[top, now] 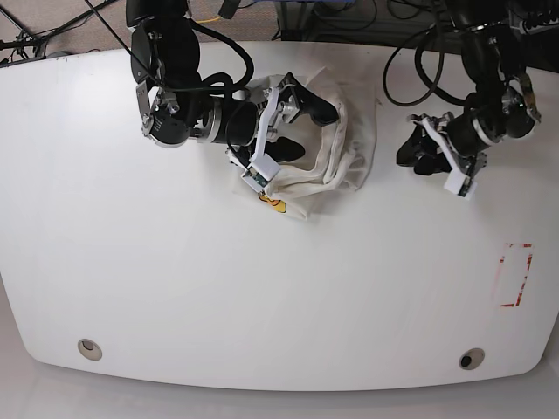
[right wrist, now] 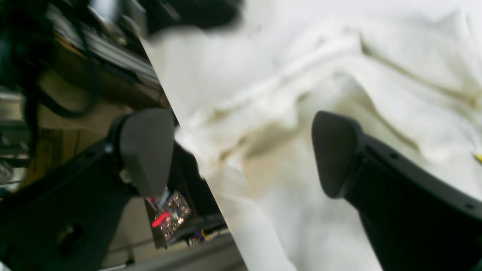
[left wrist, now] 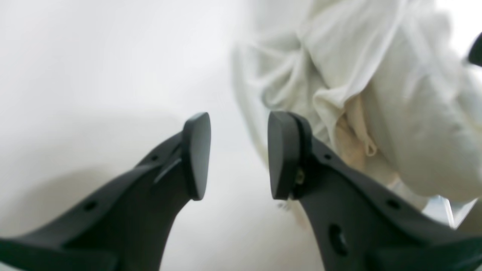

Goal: Fold the T-shirt properly
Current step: 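Gather the bunched shirt with the right gripper and lift it, then shake and spread the shirt with the right gripper, exposing the yellow print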

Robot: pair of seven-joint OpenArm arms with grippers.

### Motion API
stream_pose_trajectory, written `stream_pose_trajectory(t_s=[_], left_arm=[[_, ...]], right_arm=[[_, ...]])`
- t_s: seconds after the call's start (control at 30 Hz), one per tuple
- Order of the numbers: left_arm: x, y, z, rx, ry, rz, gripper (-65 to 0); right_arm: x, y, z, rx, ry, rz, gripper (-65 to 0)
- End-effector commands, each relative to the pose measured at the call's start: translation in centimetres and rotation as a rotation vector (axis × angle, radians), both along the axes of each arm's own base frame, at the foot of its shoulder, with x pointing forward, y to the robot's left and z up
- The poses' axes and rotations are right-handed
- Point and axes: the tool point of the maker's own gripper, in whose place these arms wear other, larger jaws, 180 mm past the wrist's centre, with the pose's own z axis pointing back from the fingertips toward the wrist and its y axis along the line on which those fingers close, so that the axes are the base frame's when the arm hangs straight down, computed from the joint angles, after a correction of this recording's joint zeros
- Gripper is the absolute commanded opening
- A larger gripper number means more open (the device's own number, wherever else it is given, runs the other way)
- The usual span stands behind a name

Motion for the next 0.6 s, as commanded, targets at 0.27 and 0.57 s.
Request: stream_pose_trajectory(t_s=[0.27, 0.57], left_arm=[[-0.2, 5.8, 3.0, 0.049, -0.073, 0.084, -41.3], [-1.2, 8.5, 3.2, 0.088, -0.064, 0.146, -41.3]], right_arm=[[0.9, 0.3, -0.2, 0.035, 0.017, -0.011, -9.7], [0.1, 4.1, -2.0, 0.019, 0.083, 0.133, -9.7]])
